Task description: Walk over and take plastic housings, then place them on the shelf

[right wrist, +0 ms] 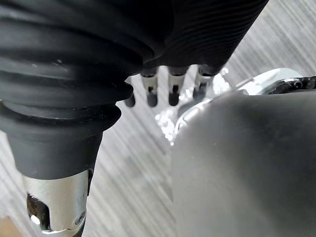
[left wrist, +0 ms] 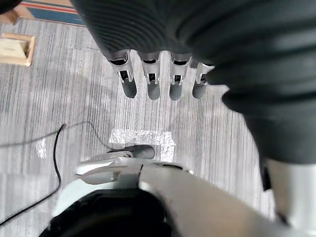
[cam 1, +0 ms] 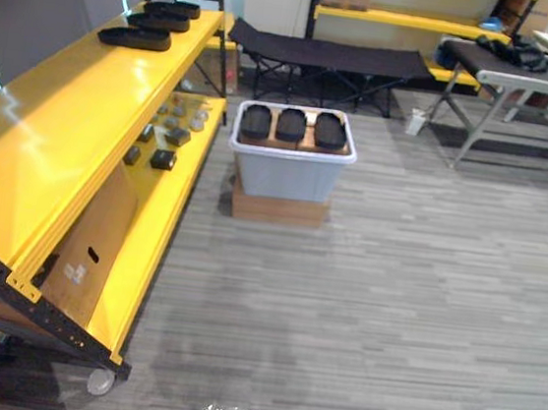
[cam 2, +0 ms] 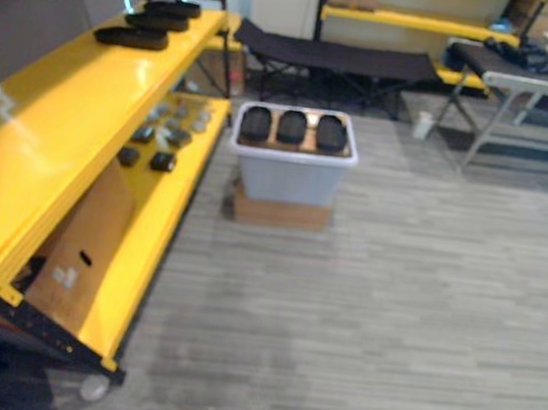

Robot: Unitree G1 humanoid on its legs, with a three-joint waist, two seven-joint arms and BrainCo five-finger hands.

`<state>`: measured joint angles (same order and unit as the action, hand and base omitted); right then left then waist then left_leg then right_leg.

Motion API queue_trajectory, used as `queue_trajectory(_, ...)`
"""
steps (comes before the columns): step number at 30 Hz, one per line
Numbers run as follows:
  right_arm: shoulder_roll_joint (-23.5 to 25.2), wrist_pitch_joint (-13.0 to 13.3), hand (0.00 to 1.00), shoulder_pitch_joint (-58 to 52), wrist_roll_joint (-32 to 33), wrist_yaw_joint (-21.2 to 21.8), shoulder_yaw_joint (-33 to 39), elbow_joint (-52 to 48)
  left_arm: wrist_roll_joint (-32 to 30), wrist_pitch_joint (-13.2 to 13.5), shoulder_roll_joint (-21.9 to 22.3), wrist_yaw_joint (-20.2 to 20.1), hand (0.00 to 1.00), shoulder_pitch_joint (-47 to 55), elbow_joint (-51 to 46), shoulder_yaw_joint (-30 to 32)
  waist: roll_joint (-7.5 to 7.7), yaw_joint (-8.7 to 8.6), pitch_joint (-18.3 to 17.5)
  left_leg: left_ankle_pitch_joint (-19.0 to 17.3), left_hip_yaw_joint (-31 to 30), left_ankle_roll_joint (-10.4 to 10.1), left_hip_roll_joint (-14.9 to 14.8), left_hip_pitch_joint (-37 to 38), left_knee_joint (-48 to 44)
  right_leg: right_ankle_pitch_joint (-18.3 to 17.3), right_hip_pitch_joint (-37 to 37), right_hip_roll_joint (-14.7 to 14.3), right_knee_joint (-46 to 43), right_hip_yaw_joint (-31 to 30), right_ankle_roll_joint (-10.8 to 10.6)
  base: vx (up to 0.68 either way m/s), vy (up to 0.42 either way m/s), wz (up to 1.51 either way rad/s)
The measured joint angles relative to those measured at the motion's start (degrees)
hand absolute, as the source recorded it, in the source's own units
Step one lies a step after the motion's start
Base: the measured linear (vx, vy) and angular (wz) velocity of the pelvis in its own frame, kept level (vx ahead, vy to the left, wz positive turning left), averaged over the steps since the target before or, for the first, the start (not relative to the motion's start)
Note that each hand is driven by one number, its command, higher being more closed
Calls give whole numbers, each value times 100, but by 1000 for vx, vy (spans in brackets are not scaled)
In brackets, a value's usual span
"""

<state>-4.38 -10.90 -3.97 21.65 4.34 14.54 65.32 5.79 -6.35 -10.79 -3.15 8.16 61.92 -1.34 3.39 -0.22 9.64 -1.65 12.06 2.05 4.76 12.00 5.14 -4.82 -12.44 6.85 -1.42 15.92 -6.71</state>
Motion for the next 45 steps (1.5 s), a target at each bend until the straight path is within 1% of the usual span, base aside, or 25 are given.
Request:
queue_trajectory(2,-25,154,0,-51,-57,-60,0,-72,-188,12,1,-47,0,-19,-44,-130,-32,-73,8,-104,194,154,-1,16,-2,-290,373,208,-867,-15,-266,-6,138,2)
queue_trajectory(3,-87,253,0,-32,-59,-54,1,-124,-272,54,7,-16,0,-44,-80,-249,-127,-57,69,-135,300,230,-33,31,-4,-290,765,285,-1596,-54,-263,-55,200,-26)
queue_trajectory(5,-155,538,0,92,-122,-15,-5,-228,-890,50,-4,167,0,-122,-215,-356,-232,-65,298,-124,537,323,-147,233,-34,-480,1392,434,-2795,-16,14,-124,190,-43)
queue_trajectory(8,-34,754,0,100,-230,97,-124,-245,-1374,209,-171,194,0,-255,-214,-405,-57,-67,377,-273,642,214,-233,286,-32,-449,1724,298,-2258,-47,-24,-221,120,-24)
queue_trajectory(11,13,874,0,-69,-278,161,-124,-217,-1295,469,-118,246,0,-488,-220,-438,-26,-85,399,-360,588,122,-356,313,-36,192,1768,0,-864,-70,-22,-136,66,6)
queue_trajectory(13,17,941,0,-101,-366,198,-124,-185,-1163,588,-104,259,0,-570,-225,-437,-19,-96,404,-449,569,-7,-366,313,-135,473,1886,-16,-561,-42,-25,77,-2,8)
queue_trajectory(15,1,951,0,-117,-418,287,-121,-186,-1075,665,-92,270,0,-528,-237,-436,-38,-87,403,-901,565,-341,-421,314,-697,655,1793,-6,-510,-33,154,222,-95,7)
queue_trajectory(17,-17,941,0,-101,-269,417,-118,-190,-1016,644,-76,425,0,-459,-251,-430,-49,-89,402,-1372,582,-464,-480,291,-1187,675,1747,-27,-719,-55,306,286,-202,-5)
queue_trajectory(19,-166,843,0,-134,-190,526,-112,-189,-530,490,106,768,0,-247,-244,-352,-338,-133,336,-2027,647,-837,-889,210,-1971,599,1711,-341,-1054,-104,604,463,-271,-14)
queue_trajectory(21,-267,765,0,-182,-198,559,-110,-156,-131,406,249,950,0,-29,-231,-142,-588,-153,239,-2091,563,-1035,-1379,-263,-3385,558,1567,-651,-947,-104,748,476,-178,-24)
queue_trajectory(22,-335,744,0,-164,-198,557,-114,-130,35,370,391,1000,0,29,-230,70,-683,-86,209,-1814,519,-1160,-1664,-719,-4513,585,1418,-790,-806,-153,831,313,-163,-36)
queue_trajectory(24,-424,732,0,-51,-234,555,-111,-83,68,371,548,1075,0,22,-224,375,-767,-61,323,-1729,346,-1099,-1828,-1303,-5633,543,1045,-854,-525,-254,893,299,-144,-27)
queue_trajectory(26,-470,728,0,-19,-396,552,-89,-53,76,377,668,1086,0,33,-261,630,-812,9,425,-1815,74,-994,-1608,-1598,-5813,459,534,-802,-251,-401,998,200,-57,-32)
queue_trajectory(28,-462,731,0,121,-482,554,-19,30,110,390,699,1049,0,76,-330,765,-782,153,433,-1822,131,-968,-1398,-1846,-5083,400,310,-665,-150,-573,945,-122,32,-51)
queue_trajectory(29,-423,752,0,249,-566,554,36,28,109,398,676,1014,0,81,-406,787,-733,180,463,-1761,161,-909,-1201,-2013,-4138,319,222,-524,-76,-643,819,-312,66,-33)
queue_trajectory(30,-404,782,0,302,-566,553,96,22,107,403,675,981,0,86,-435,799,-720,196,469,-1549,166,-844,-1073,-2076,-3284,238,206,-416,-71,-649,705,-397,99,-17)
queue_trajectory(31,-387,829,0,303,-560,545,131,-13,108,411,692,953,0,89,-446,804,-743,222,478,-870,134,-738,-957,-2144,-2212,85,148,-309,-3,-646,593,-247,105,-3)
queue_trajectory(33,-378,836,0,223,-558,527,97,-116,109,409,711,922,0,158,-442,808,-762,316,466,-109,175,-652,-846,-2078,-1813,-84,-40,-209,150,-583,441,124,172,19)
queue_trajectory(35,-319,837,0,280,-560,475,-14,-118,107,422,660,906,0,101,-449,807,-705,351,541,-216,195,-419,-755,-2226,-2127,-163,-70,-117,94,-468,438,350,177,30)
queue_trajectory(37,-289,861,0,321,-574,452,-99,-173,157,424,632,890,0,119,-438,1041,-500,549,639,-597,279,-22,-682,-2170,-2562,-85,-305,28,67,-474,265,393,143,-2)
queue_trajectory(40,-236,884,0,313,-668,457,-127,-249,316,429,559,863,0,137,-439,1211,-297,596,530,-901,274,20,-573,-2035,-2642,-111,-355,120,-161,-486,224,288,87,2)
queue_trajectory(41,-195,887,0,303,-668,464,-126,-293,328,448,518,797,0,139,-438,1260,-202,604,461,-1004,282,49,-494,-1899,-2534,-211,-187,230,-677,-500,70,340,152,4)
queue_trajectory(43,-88,940,0,259,-668,427,-126,-313,304,500,486,677,0,153,-440,1237,-107,592,331,-1059,292,141,-362,-1578,-2216,-388,660,552,-2766,-497,-341,328,134,9)
queue_trajectory(44,7,973,0,218,-669,336,-126,-309,262,503,450,639,0,149,-449,1231,-84,586,317,-1105,274,186,-276,-1327,-2059,-266,1173,791,-4090,-463,-628,294,57,12)
queue_trajectory(45,53,995,0,197,-672,255,-128,-305,253,511,450,622,0,148,-453,1213,-61,584,302,-1141,255,207,-220,-1067,-1916,-320,1395,970,-4785,-246,-532,222,-6,7)
